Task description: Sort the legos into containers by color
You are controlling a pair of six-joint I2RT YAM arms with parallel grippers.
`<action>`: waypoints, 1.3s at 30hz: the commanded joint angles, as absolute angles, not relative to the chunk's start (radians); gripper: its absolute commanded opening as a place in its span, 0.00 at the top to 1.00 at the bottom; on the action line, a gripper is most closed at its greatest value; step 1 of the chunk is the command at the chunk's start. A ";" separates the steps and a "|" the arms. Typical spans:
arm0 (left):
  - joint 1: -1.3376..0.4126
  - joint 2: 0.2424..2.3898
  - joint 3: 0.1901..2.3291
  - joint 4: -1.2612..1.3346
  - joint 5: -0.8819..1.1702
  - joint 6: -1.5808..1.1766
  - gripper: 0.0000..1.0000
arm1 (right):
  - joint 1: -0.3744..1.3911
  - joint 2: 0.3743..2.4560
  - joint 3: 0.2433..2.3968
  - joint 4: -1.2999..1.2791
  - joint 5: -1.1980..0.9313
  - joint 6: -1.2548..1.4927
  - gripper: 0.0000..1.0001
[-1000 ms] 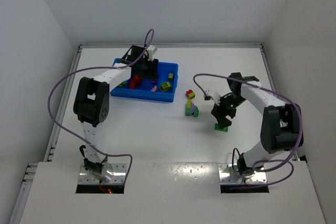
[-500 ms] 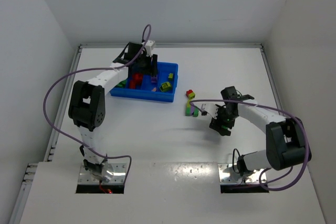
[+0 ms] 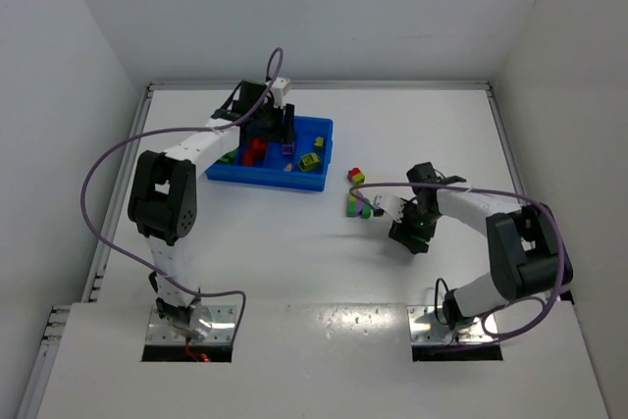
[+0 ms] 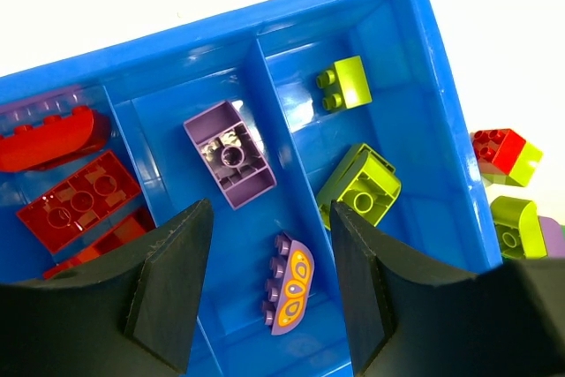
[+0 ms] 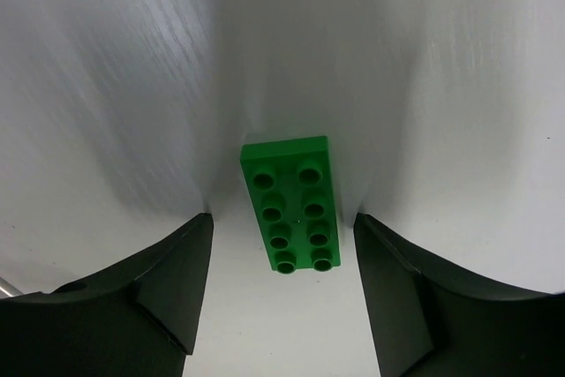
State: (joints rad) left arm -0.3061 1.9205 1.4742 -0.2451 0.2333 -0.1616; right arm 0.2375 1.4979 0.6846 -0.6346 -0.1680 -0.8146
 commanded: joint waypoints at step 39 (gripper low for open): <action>0.121 1.675 1.382 -0.253 0.405 -0.391 0.10 | 0.439 2.332 2.119 -0.318 -0.730 0.069 0.93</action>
